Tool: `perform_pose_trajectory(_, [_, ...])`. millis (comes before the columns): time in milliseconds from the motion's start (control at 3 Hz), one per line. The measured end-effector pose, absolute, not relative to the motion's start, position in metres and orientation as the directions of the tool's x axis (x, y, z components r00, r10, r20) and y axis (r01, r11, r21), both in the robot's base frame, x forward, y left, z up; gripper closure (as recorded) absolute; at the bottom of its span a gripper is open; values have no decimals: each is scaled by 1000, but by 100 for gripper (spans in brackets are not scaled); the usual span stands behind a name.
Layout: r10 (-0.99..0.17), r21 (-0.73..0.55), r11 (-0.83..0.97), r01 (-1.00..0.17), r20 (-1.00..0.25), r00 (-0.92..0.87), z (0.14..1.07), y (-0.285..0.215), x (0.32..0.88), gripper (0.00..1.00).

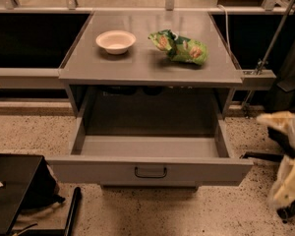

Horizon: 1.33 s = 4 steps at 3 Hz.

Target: Close top drawer

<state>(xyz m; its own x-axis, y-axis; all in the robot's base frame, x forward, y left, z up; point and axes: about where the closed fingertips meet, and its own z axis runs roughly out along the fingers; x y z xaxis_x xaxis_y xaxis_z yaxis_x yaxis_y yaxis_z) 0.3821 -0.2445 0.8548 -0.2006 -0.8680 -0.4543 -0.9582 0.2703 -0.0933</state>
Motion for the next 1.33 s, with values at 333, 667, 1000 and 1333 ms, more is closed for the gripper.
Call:
perform_pose_trajectory(333, [-783, 73, 259, -963, -568, -253, 774, -242, 342, 0])
perform_pose_trajectory(667, [-728, 224, 222, -949, -610, -314, 693, -230, 314, 0])
perform_pose_trajectory(1000, [-696, 305, 218, -927, -617, -367, 629, -224, 318, 0])
perform_pose_trajectory(1333, [-670, 312, 248, -917, -628, -396, 589, -218, 338, 0])
